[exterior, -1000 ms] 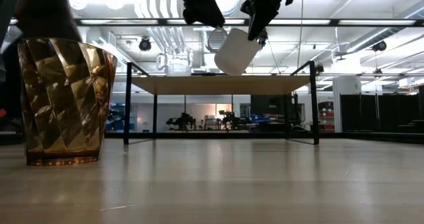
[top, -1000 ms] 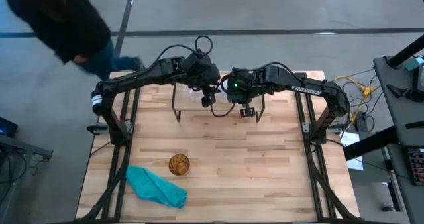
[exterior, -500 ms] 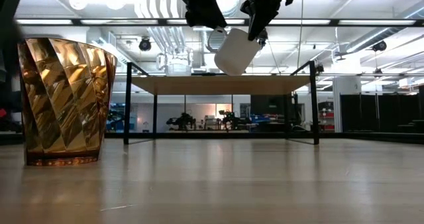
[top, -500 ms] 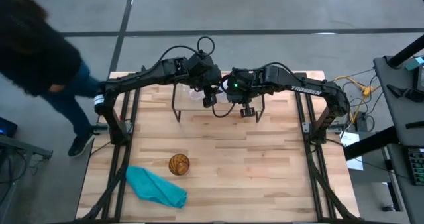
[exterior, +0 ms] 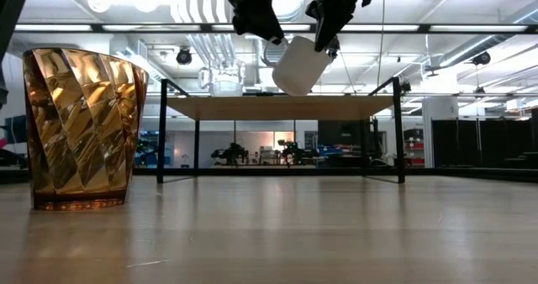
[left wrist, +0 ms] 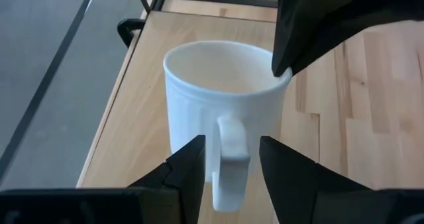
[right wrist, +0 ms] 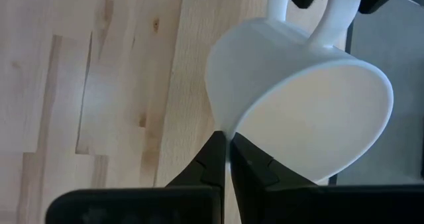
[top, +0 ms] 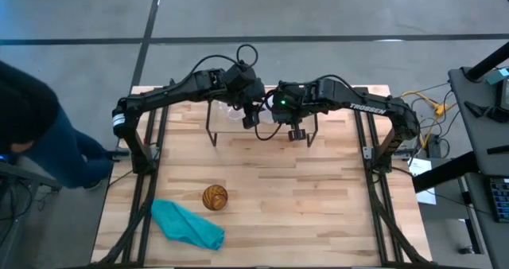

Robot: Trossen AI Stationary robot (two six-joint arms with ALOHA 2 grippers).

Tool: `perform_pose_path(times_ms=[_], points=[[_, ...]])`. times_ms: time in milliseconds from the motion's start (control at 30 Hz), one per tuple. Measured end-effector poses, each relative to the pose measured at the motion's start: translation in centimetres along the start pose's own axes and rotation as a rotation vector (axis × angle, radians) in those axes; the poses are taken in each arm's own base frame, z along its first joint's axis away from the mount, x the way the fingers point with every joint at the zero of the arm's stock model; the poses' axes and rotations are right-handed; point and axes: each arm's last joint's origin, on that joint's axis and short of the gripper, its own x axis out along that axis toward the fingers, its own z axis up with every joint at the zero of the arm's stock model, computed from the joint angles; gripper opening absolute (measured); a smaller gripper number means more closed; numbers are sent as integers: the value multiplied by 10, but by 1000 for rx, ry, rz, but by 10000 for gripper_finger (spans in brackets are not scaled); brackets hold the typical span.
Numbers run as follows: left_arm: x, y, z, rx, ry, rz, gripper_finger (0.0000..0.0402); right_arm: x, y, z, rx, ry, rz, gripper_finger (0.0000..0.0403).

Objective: Stack small to large cups/mugs on shelf
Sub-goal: Put the white mug on the shelf

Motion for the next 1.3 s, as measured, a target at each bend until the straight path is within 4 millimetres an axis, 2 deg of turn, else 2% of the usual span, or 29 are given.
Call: perform_pose_path(times_ms=[500,833,933,1033,1300], points=[[0,0,1,0,-11,3,127,0,0,0,0,-1,0,9],[0,0,4,-4,-37,7,43,0,0,0,0,0,0,9],[0,0,4,-6,-36,6,30,0,0,0,0,0,0,9],[0,0,3,-8,-34,-8,38,0,0,0,0,-2,2,9],[0,-1,3,-9,-35,-47,104,0,0,0,-11,-2,2,9]])
